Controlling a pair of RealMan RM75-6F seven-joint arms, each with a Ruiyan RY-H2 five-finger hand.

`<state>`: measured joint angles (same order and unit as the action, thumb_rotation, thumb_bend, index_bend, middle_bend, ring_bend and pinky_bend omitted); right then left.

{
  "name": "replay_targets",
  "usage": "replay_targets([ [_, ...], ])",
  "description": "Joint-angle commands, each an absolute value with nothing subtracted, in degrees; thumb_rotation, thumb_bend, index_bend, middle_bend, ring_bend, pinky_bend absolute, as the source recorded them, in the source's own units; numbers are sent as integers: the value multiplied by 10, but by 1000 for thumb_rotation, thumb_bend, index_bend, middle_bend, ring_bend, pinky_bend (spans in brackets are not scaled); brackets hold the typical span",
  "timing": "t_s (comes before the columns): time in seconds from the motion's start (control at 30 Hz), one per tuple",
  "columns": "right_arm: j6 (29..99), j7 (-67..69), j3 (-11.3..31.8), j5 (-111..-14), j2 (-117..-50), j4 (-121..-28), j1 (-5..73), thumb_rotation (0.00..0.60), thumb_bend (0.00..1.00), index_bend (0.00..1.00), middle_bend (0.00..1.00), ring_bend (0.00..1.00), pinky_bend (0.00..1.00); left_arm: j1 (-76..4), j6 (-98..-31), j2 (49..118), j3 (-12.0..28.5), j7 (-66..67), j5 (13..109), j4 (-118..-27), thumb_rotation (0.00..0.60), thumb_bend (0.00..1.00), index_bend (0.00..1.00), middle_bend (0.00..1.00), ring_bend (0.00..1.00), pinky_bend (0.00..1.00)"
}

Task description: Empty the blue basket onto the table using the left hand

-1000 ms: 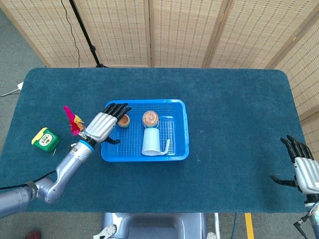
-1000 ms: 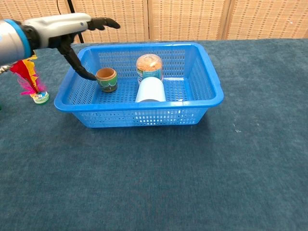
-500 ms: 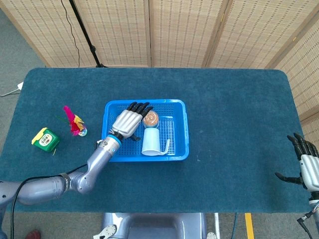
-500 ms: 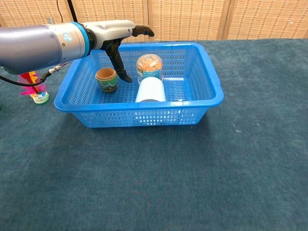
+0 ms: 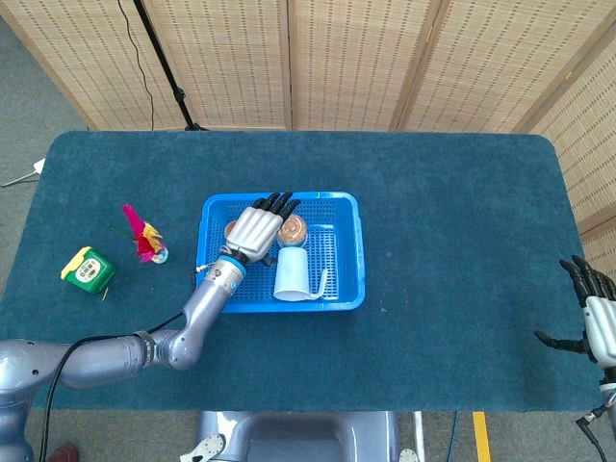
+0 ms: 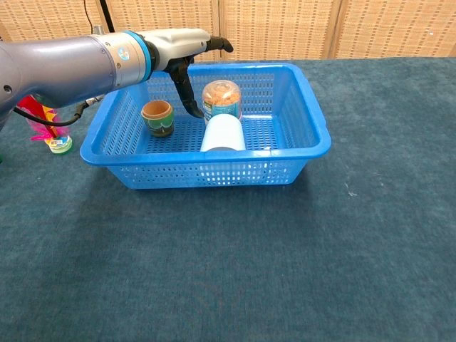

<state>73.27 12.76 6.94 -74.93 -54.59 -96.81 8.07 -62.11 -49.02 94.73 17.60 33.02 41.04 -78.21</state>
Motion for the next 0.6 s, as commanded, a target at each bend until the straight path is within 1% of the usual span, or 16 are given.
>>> replay_targets([
  [0.03,733,128,70,-749,-546,-968,81,600,0,0,0,0,0,-626,-493,952,174,332,406,-775,600,125,188,47,120,208],
  [0.1,733,129,71,-747,-545,-968,80,600,0,0,0,0,0,-629,-496,957,174,332,404,-769,600,125,237,86,155,234],
  [0.27,735,133,73,-745,-544,-967,79,600,0,0,0,0,0,-633,-507,966,171,333,407,-758,600,125,294,141,194,257],
  [0.53,735,143,74,-746,-541,-966,77,600,0,0,0,0,0,-638,-516,979,172,333,403,-742,600,125,278,142,184,263],
  [0.6,736,145,74,-746,-540,-967,77,600,0,0,0,0,0,-641,-514,983,171,336,398,-738,600,128,278,142,191,291],
])
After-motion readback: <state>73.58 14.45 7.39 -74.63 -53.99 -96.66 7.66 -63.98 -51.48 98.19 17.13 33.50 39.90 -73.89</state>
